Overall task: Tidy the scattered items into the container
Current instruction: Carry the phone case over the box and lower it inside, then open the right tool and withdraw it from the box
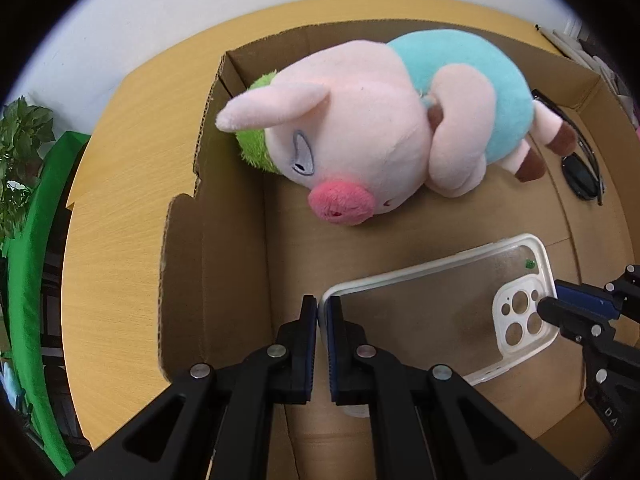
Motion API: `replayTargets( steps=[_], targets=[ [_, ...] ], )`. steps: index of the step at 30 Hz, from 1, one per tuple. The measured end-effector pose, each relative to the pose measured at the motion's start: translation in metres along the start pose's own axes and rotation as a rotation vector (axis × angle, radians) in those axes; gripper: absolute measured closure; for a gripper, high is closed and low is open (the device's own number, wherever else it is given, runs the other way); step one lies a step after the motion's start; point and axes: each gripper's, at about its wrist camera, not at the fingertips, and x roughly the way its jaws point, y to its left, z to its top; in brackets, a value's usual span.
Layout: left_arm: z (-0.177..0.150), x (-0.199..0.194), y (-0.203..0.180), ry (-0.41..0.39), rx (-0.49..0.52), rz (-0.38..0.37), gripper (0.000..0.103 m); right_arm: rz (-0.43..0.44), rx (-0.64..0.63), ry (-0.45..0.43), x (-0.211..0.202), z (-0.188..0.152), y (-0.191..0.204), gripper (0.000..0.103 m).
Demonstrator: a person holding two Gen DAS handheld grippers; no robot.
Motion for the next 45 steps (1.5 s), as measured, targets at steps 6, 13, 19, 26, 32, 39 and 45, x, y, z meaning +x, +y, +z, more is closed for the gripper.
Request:
replayTargets(
  steps=[6, 13, 19, 26, 32, 39, 45],
  targets=[
    [-0.001, 0.017, -0.002, 0.034, 0.006, 0.010, 0.099, 0.012, -0.001, 0.036, 0.013, -0.005, -0.003, 0.091],
    [-0.002, 0.014, 0.001, 0.001, -0.016, 0.002, 0.097, 0.031, -0.016, 0.040, 0.011, -0.012, -0.002, 0.085],
    [-0.011, -0.012, 0.008, -0.093, -0.046, -0.014, 0.078, -0.061, -0.037, -0.011, -0.009, -0.024, -0.005, 0.025],
    [-0.060, -0.111, 0.017, -0.416, -0.172, 0.015, 0.042, -0.234, 0.000, -0.301, -0.104, -0.075, -0.006, 0.005],
    [-0.140, -0.186, -0.001, -0.663, -0.283, -0.179, 0.021, -0.237, 0.110, -0.438, -0.160, -0.122, -0.015, 0.000],
    [-0.193, -0.202, -0.058, -0.664, -0.245, -0.212, 0.019, -0.256, 0.099, -0.466, -0.181, -0.168, 0.001, 0.000],
    [-0.219, -0.205, -0.076, -0.661, -0.224, -0.191, 0.019, -0.278, 0.073, -0.475, -0.184, -0.187, 0.016, 0.000]
  ],
)
